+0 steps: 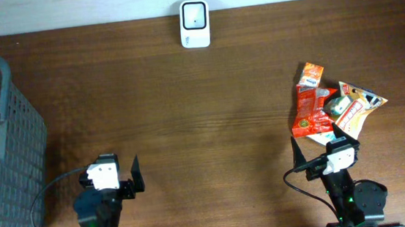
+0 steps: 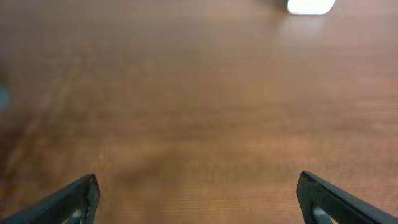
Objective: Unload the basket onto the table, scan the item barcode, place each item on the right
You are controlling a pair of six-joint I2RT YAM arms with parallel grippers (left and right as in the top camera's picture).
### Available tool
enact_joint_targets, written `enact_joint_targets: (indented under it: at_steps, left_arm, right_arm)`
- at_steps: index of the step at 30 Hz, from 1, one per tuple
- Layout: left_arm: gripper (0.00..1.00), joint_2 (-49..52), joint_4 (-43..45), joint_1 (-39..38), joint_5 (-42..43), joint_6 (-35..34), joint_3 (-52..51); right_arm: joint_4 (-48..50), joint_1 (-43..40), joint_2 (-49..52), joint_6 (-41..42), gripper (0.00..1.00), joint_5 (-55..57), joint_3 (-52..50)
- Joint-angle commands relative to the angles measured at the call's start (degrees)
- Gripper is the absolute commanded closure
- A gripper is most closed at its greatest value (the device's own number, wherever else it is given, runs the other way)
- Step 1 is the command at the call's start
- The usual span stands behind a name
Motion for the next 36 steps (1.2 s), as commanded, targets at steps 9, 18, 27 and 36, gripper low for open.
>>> enact_joint_targets:
  at_steps: [9,18,27,36]
  left_arm:
    - [0.01,-19.0,-11.0,-3.7,-2.2,2.6,-0.4]
    - [0.01,-28.9,-10.8,-4.6,-2.4,5.4,-0.4]
    - [0.01,-32.0,-10.8,-4.6,-3.1,5.4,-0.4]
    - [0.01,-32.0,-10.8,-4.6,-3.1,5.4,-0.4]
  right_arm:
    - [-0.3,0.1,-0.5,-0.3,0.01,0.3,-0.3]
    - [-0.3,0.1,-0.5,-0.3,0.01,0.3,-0.3]
    - [-0.3,0.1,-0.5,-0.3,0.01,0.3,-0.3]
    - [-0.3,0.1,-0.5,-0.3,0.01,0.3,-0.3]
